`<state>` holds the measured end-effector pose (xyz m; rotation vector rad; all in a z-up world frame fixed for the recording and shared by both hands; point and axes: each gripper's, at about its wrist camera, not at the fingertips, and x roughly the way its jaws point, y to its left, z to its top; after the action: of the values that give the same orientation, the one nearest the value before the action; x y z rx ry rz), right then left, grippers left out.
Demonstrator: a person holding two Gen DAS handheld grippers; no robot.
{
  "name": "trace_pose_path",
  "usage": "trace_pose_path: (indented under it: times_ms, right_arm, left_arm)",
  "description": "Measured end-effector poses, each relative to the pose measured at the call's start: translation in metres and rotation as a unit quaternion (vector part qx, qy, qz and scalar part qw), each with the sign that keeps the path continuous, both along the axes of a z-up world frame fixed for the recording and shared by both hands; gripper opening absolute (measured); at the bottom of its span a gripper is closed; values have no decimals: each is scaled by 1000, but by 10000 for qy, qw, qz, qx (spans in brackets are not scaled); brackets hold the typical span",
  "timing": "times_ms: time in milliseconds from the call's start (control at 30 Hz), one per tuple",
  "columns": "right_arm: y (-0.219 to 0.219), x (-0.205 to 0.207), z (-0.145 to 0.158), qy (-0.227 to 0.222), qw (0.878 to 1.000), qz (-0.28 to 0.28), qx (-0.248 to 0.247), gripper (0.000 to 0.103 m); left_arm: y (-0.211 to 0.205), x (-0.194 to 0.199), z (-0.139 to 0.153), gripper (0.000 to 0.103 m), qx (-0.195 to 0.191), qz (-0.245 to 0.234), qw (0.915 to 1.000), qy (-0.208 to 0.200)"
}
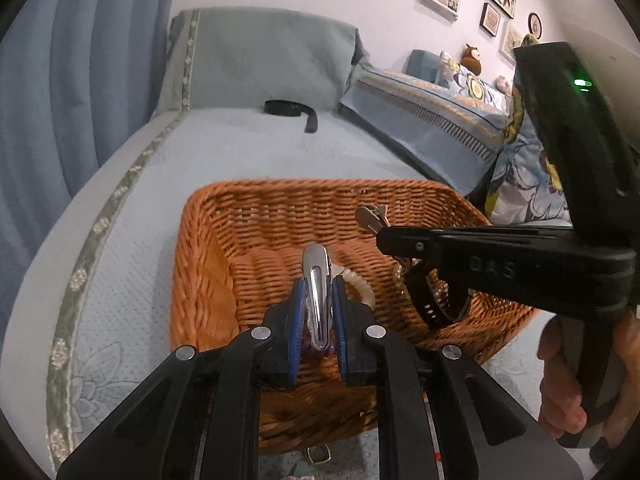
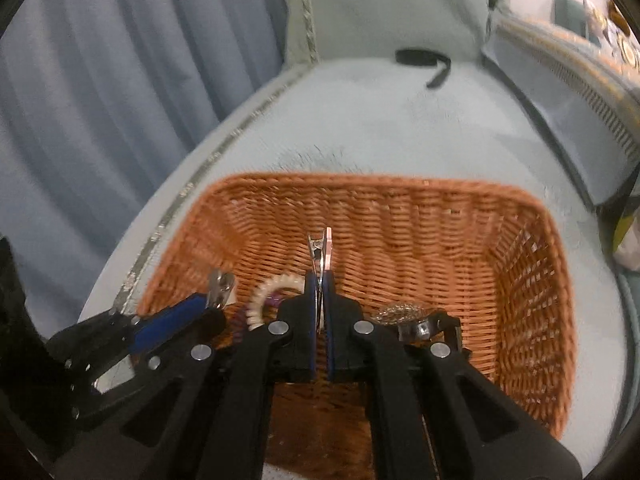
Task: Organize jewelry
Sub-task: 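Carry both silver hair clips into the basket and open both tools, then move the left tool over the blue keychain while the right tool approaches the crystal bracelet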
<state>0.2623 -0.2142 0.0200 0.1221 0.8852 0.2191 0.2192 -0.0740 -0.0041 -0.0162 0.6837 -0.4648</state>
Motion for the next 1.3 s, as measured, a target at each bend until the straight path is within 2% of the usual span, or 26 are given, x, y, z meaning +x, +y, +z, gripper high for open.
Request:
trace_pose_path:
  times_ms: [200, 300, 400, 533, 667, 733, 767, 800, 833, 867, 1100, 1300]
  right_arm:
    - [-4, 1, -6, 103, 9999, -51, 0, 3]
    - [-7, -4, -4, 66, 9999, -87, 3, 3]
    - [-12, -12, 1, 9, 9999, -78, 113, 4]
    - [-17, -29, 15, -133, 9998, -78, 147, 12]
    - [-19, -56, 28, -296, 9993, -63, 214, 12]
    - [-19, -77, 34, -413, 9988, -19, 272, 19]
    - [-21, -91, 36, -506, 9983, -2, 305, 30]
    - [-23, -106, 39, -607, 9976, -4, 329, 44]
    - [-24, -120, 40, -707, 9968, -3, 361, 48]
    - [-26, -133, 41, -766, 9963, 43, 392, 48]
    - [-38, -201, 17, -895, 9943, -29, 581, 48]
    - [-52, -217, -15, -624, 9958, -123, 652, 48]
  left_arm:
    - [-4, -1, -4, 12, 123, -5, 9999, 13]
    - [-1, -7, 1, 13, 69, -30, 10000, 5]
    - [4, -19, 11, 26, -56, -73, 9999, -119]
    - [12, -38, 28, 27, -170, -92, 9994, -302]
    - [25, -66, 48, 33, -337, -85, 9982, -485]
    - [34, -79, 56, 36, -422, -89, 9976, -548]
    - [41, -89, 60, 39, -478, -76, 9971, -595]
    - [46, -96, 63, 49, -519, -44, 9967, -624]
    - [53, -105, 66, 58, -568, 20, 9962, -660]
    - [60, -115, 68, 59, -636, 83, 9955, -703]
    - [102, -160, 57, 59, -958, 417, 9927, -606]
    - [107, -155, 27, 55, -903, 436, 9946, -264]
